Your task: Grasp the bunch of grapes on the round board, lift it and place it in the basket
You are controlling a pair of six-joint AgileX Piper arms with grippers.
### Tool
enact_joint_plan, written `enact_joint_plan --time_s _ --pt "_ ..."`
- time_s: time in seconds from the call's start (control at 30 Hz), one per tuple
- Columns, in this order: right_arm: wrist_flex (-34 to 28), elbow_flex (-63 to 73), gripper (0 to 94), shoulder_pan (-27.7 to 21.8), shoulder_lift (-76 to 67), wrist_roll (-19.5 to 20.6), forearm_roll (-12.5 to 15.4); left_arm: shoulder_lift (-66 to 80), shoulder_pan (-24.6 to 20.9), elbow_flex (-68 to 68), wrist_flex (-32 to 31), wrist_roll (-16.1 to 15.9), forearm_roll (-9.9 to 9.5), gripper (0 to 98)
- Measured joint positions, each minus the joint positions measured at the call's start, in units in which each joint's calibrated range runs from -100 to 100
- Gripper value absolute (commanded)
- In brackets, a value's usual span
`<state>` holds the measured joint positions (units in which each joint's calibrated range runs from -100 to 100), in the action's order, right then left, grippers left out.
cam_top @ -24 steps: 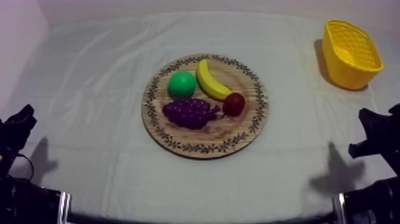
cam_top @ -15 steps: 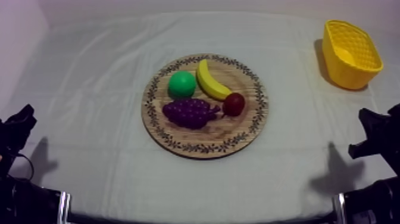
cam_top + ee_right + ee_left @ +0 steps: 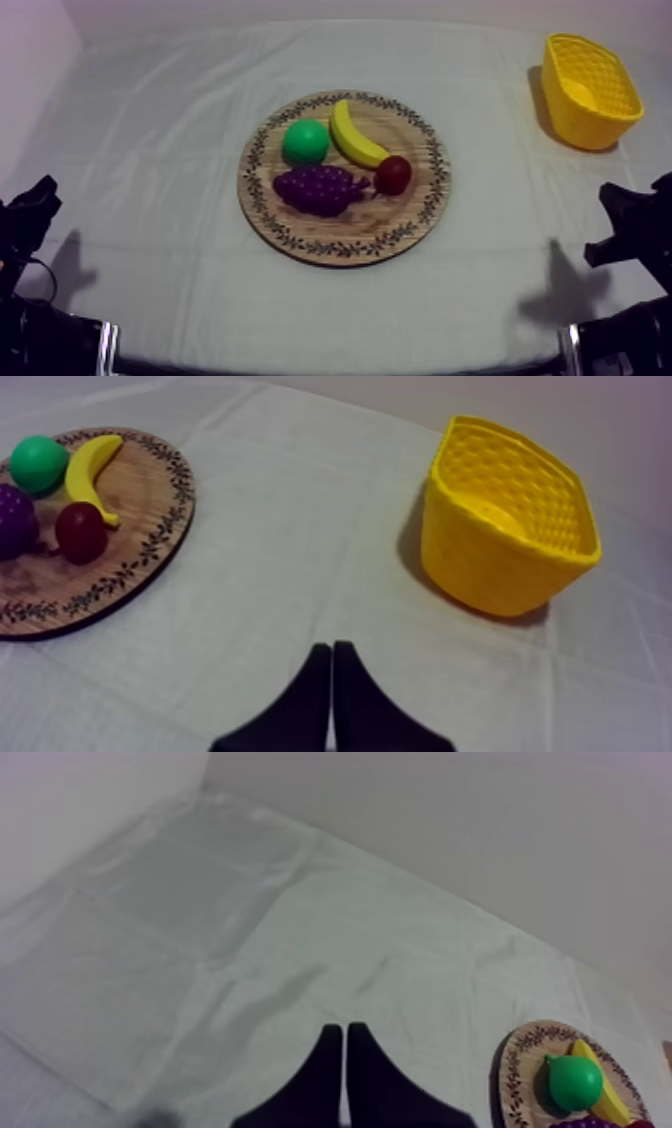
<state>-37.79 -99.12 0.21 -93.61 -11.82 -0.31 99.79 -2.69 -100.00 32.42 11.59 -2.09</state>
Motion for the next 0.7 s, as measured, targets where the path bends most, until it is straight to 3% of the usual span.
enact_joint_plan --time_s 0.23,0.47,0.7 --pt "2.7 7.4 0.4 2.3 10.3 3.0 -1.0 0.0 0.0 0.0 0.0 0.0 0.00 0.1" --pt "-2.0 22.6 0.5 5.1 26.9 5.4 -1.2 0.0 0.0 0.0 0.0 0.0 0.00 0.1" --pt "-10.8 40.3 2.0 7.1 44.4 1.3 3.2 0.0 0.0 0.0 0.0 0.0 0.00 0.1"
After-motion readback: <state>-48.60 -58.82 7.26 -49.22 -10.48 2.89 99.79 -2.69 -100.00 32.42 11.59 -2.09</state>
